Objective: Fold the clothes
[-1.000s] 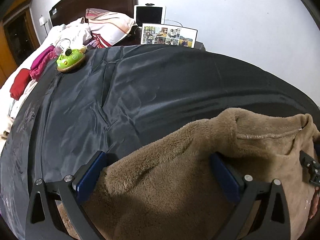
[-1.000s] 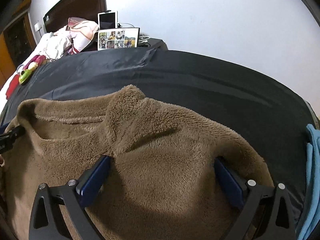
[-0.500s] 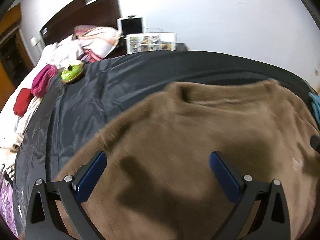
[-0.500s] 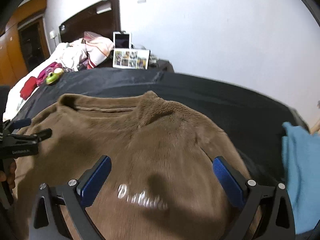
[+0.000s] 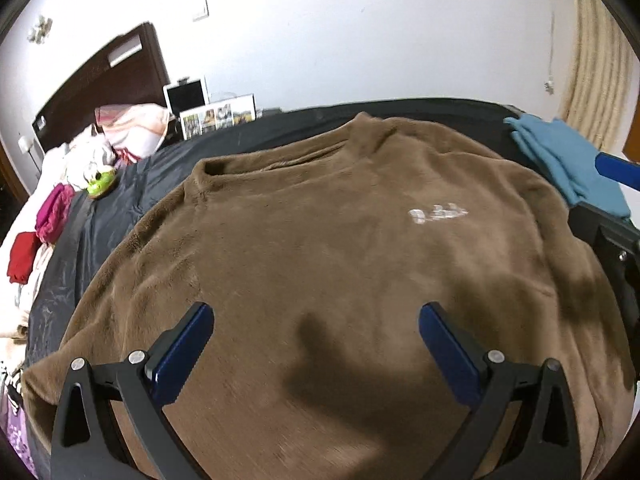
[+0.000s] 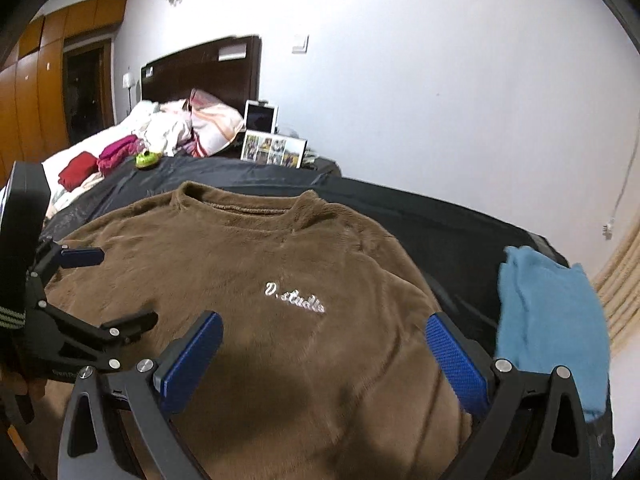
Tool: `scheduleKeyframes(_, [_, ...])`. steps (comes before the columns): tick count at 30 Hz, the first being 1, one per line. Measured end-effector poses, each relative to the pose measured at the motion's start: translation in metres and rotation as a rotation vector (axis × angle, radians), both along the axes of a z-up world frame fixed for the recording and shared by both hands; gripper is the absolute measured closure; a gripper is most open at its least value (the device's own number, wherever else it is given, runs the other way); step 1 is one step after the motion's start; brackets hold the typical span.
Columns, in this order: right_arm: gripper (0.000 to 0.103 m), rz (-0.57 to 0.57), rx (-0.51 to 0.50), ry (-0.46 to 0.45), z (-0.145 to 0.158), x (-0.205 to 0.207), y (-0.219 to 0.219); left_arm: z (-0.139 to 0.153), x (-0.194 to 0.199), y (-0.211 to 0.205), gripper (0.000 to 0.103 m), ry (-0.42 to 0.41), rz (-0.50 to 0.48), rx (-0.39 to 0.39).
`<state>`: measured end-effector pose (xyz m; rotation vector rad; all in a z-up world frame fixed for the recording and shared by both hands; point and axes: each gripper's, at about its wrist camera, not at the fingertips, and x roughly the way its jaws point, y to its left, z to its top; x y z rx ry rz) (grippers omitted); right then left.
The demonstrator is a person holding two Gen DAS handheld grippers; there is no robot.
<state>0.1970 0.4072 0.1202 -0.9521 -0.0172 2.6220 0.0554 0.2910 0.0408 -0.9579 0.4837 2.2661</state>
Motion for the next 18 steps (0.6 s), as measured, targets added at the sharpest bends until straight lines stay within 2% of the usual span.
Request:
scheduleKeyframes(6, [0.0,-0.035,0.023,0.042,0.006,0.049,0.0,0.008,0.04,-0.002,0.0,0.044,0.005,0.063])
scheduleKeyframes(14, [0.0,-0.083,-0.019,0.04,-0.003,0.09,0.016,-0.016,0.066,0.013,0.0,0.01,-0.032,0.027])
scheduleKeyframes(18, [0.0,-0.146,-0.043,0.018,-0.015,0.108,0.033,-0.028,0.071,0.019,0.0,-0.014,-0.04,0.012])
